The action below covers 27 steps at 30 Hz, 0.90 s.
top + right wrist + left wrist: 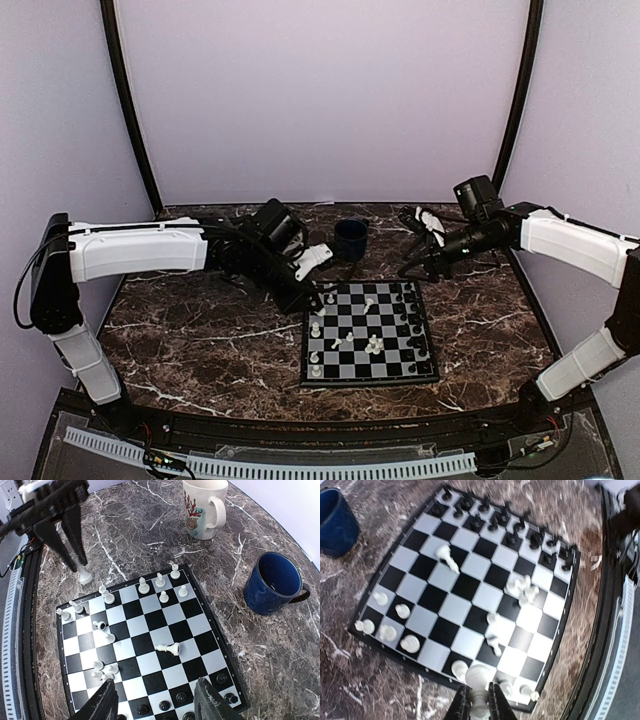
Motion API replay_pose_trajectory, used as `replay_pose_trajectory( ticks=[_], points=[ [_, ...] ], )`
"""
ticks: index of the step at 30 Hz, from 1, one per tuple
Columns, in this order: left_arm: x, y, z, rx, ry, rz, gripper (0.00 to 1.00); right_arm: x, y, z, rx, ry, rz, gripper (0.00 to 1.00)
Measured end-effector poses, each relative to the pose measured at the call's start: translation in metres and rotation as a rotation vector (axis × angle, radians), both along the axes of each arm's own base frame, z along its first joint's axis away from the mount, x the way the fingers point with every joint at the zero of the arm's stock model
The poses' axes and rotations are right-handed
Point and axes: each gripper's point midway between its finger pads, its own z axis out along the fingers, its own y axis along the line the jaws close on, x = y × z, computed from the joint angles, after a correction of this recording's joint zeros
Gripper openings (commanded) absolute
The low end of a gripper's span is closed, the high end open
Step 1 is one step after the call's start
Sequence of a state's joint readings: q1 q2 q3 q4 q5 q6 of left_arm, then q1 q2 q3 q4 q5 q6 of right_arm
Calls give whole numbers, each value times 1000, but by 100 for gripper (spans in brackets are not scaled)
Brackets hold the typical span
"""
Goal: Set up the chess pieces on the board
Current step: Place the queen at d1.
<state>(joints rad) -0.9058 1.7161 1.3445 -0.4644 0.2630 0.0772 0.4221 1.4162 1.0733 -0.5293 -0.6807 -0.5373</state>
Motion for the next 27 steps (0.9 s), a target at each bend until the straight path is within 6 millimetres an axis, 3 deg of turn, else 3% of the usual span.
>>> replay_pose_trajectory(
  ticks=[5, 10, 15, 21, 23, 27],
  points=[
    [-27, 8, -12, 137, -15, -63, 12, 2, 2, 3, 15, -15, 8, 53],
    [-32, 17, -18, 197, -15, -71, 13, 1, 3, 3, 24, -10, 18, 53],
    [-22, 12, -10, 198, -49, -56, 12, 0, 4, 3, 26, -12, 24, 53],
    [6, -9, 15, 168, -125, -16, 12, -2, 3, 0, 23, -10, 30, 53],
    [15, -16, 11, 179, -131, -7, 12, -2, 3, 0, 22, -13, 33, 53],
    [24, -18, -19, 247, -98, 2, 12, -3, 3, -2, 19, -12, 36, 53]
  ],
)
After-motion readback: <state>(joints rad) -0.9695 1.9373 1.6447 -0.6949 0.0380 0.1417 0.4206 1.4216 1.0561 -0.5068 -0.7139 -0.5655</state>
